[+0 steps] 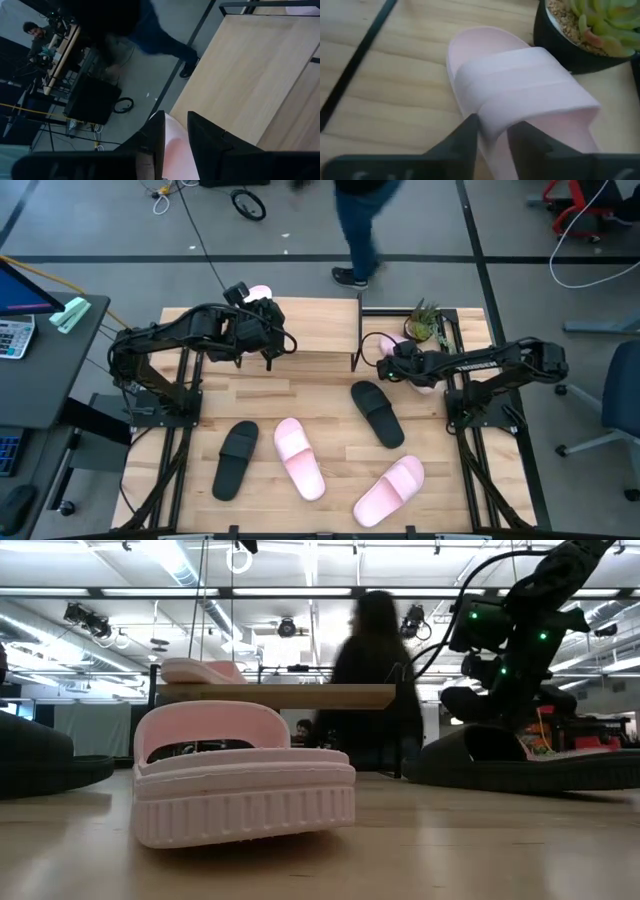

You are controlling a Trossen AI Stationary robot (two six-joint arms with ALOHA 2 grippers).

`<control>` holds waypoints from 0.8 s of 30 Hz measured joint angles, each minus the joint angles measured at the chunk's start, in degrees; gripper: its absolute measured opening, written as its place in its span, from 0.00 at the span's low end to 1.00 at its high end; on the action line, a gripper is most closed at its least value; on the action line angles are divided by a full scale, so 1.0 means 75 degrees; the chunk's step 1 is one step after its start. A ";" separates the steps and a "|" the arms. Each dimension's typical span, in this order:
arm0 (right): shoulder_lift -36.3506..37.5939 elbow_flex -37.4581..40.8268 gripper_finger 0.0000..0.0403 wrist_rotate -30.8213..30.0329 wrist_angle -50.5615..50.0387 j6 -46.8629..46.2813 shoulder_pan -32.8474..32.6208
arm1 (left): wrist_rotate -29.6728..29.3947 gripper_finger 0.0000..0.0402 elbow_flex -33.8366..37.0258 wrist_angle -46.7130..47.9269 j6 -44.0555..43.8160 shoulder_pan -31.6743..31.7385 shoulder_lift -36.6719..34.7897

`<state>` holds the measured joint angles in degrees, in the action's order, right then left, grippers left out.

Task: Pick and place slides into the shelf
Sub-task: Put the top right pink slide on the shelf

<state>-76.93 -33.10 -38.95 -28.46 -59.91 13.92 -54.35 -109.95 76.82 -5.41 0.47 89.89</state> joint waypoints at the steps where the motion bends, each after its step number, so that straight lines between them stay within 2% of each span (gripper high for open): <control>1: 0.0018 0.0000 0.22 0.0015 0.0011 0.0071 0.0026 | 0.0000 0.21 0.0000 0.0003 0.0000 0.0000 0.0000; 4: 0.0050 0.0000 0.08 0.0021 0.0013 0.0384 0.0049 | 0.0000 0.20 0.0000 0.0005 -0.0003 0.0000 0.0000; 6: 0.0052 0.0000 0.04 0.0022 0.0022 0.0500 0.0043 | 0.0000 0.19 0.0000 0.0005 -0.0003 0.0000 0.0000; 11: 0.0083 0.0000 0.07 0.0017 -0.0115 0.0592 -0.0009 | 0.0000 0.20 0.0000 0.0010 -0.0089 0.0000 0.0000; 15: 0.0236 0.0000 0.03 -0.0127 -0.0480 -0.0036 -0.0248 | 0.0009 0.21 0.0003 0.0207 -0.0682 0.0000 0.0000; 24: 0.1208 0.0003 0.02 -0.0661 -0.0477 -0.0654 -0.1792 | 0.0035 0.18 0.0003 0.0739 -0.1536 -0.0012 0.0000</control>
<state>-67.86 -33.08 -43.91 -32.04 -64.81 0.48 -54.08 -109.93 82.36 -16.93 0.38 89.89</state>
